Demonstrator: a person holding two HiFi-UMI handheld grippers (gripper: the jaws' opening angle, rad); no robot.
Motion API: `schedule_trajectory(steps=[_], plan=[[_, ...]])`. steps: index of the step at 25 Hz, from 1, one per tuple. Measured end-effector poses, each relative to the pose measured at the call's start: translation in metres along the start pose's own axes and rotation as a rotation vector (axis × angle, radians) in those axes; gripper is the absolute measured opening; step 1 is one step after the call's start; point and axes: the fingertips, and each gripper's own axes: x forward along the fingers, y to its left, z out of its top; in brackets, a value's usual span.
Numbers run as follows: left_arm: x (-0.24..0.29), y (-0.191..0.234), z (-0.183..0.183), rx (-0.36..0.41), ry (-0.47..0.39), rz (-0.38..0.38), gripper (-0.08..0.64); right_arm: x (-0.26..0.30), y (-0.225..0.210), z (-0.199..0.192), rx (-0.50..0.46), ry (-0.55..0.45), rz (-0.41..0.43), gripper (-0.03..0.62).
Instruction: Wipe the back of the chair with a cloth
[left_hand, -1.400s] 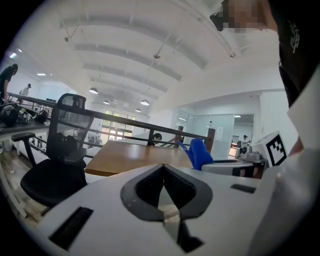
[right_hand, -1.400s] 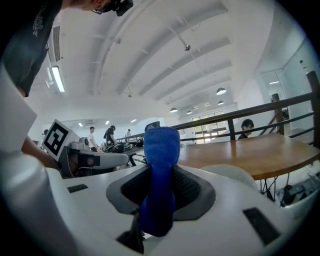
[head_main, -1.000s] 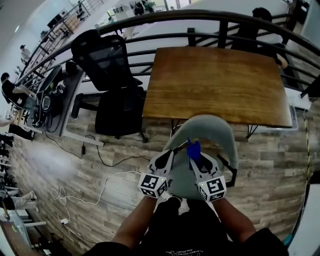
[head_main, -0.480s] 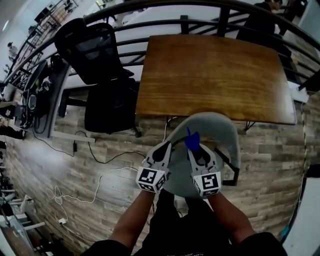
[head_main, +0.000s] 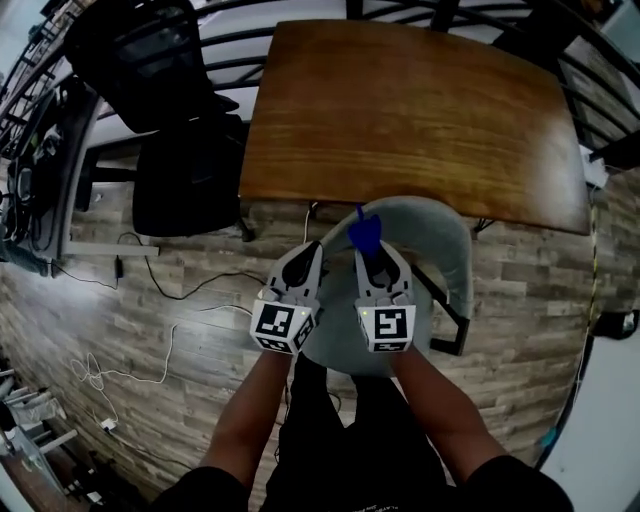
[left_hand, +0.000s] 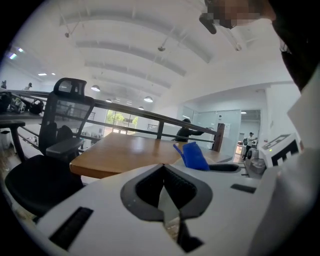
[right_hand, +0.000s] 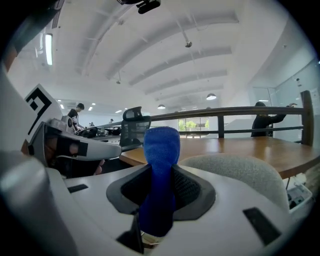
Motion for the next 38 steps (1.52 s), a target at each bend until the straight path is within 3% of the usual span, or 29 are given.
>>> schedule_trajectory(steps=[11, 23, 38], plan=[[0.029, 0.007, -0.025, -0.057, 0.001, 0.028, -0.002, 0.037, -0.008, -0.027, -0.026, 0.021, -0.031, 0.110], [0.043, 0.008, -0.032, -0.032, 0.019, 0.019, -0.002, 0.045, -0.025, -0.031, -0.035, 0.002, -0.077, 0.110], [0.074, -0.039, -0.041, -0.014, 0.033, -0.052, -0.002, 0.024, -0.078, -0.029, -0.032, -0.048, -0.164, 0.110]])
